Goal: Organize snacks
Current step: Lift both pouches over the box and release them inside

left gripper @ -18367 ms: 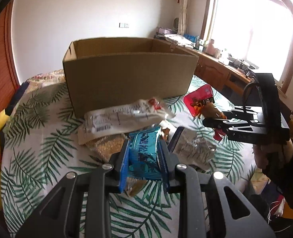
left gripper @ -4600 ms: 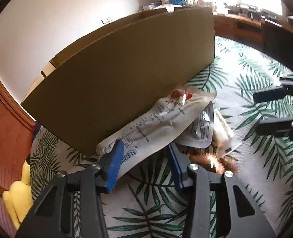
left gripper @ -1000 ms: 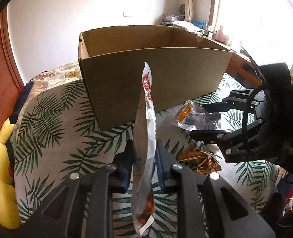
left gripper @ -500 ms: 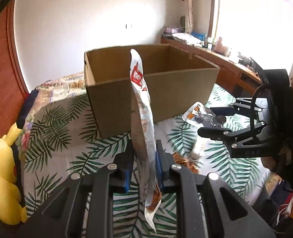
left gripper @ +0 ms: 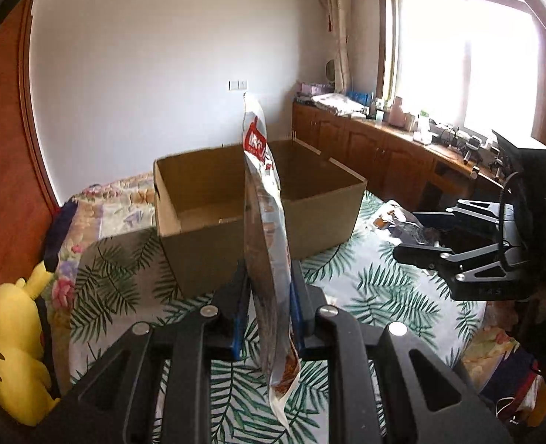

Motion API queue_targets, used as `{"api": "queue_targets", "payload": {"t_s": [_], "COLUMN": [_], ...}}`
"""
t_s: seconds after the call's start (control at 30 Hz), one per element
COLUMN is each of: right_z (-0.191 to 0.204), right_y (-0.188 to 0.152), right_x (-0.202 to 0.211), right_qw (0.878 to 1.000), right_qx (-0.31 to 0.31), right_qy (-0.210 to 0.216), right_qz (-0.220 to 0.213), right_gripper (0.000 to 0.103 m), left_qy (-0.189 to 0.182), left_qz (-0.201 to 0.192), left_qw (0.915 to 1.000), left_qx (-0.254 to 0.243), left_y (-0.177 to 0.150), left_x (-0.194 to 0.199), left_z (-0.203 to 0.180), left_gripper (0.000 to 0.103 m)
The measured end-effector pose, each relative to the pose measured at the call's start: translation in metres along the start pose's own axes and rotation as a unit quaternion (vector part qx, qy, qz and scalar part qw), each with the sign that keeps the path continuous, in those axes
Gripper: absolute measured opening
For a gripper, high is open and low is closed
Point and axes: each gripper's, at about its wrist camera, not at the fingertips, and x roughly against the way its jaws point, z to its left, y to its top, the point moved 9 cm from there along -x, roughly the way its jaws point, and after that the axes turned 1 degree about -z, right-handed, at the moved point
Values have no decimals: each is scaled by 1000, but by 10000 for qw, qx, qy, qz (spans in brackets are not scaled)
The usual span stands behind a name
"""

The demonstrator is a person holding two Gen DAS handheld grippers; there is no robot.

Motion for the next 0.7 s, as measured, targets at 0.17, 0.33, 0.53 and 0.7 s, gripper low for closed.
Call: {"api": "queue_targets", "payload": {"t_s": [0.17, 0.33, 0.53, 0.7], "right_z": [-11, -16, -19, -21], "right_y": [14, 30, 52, 66], "right_x": [23, 24, 9, -7], "right_qw": [9996, 9992, 9989, 9987], "right_qx": [-17, 13, 108, 195], "right_qy": [-137, -192, -169, -199], "right_qz": [-232, -362, -422, -428], "right_gripper": [60, 61, 60, 61], "left_qy": [9, 48, 113, 218], "left_qz": [-244, -346, -369, -347], "left_qw": [9997, 9993, 9992, 9992], "left_qx": [-26, -111, -92, 5], "left_y": [24, 42, 60, 75], "left_x": [5, -6, -33, -57], "left_z": [-6, -5, 2, 19], "left_gripper": [17, 17, 17, 17]}}
